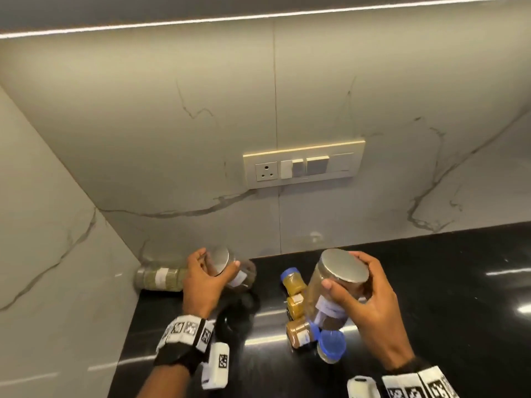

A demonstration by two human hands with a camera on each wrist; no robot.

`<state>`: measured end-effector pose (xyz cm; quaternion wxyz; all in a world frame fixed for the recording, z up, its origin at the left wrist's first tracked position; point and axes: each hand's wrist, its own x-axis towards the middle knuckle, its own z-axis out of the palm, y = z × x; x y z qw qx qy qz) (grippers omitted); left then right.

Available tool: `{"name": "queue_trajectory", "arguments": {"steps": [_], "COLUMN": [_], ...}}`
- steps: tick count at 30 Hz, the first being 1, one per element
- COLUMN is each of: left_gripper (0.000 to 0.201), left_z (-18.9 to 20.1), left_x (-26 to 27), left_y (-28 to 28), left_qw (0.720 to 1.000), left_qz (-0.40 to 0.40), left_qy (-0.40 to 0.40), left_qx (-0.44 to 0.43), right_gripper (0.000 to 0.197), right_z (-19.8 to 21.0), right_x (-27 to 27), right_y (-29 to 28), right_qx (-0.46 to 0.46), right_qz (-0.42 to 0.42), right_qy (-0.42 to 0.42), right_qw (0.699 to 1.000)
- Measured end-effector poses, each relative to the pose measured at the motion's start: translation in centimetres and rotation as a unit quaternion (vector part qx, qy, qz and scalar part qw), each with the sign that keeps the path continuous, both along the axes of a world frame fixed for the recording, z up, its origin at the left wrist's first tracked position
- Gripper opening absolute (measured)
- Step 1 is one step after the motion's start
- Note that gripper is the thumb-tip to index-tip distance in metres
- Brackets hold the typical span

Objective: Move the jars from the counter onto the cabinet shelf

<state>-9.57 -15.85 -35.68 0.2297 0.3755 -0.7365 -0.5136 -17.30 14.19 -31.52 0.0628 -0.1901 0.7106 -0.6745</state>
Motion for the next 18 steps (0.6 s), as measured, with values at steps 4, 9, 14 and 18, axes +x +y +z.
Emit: {"name": "queue_trajectory", "arguments": {"steps": [4,9,14,18], "left_gripper": [0.088,0.087,0.087,0.069], "left_z": [2.9,4.9,7.0,7.8], "left_x": [5.5,10.1,11.8,12.2], "left_y": [5.0,8.8,12.4,14.9], "left_qw": [0.976,0.934,0.914,0.915], "left_qz": [-0.027,-0.065,-0.106,-0.127], "left_qy": [0.163,0.250,0.257,0.231], "left_qx": [0.141,0.246,0.295,0.306], "right_gripper": [0.066,0.073,0.059,0.050], "right_z": [1.1,2.9,3.9,4.9], "right_x": [1.3,4.2,6.2,7.0], "right_y": [-0.3,-1.7,-0.4,2.4], "right_qx": [-0.078,-0.120,-0.128,-0.117], "right_qz": [0.033,0.071,0.091,0.092], "right_qy": [-0.067,-0.157,-0.186,-0.180], "right_qw": [0.994,0.978,0.970,0.972]}}
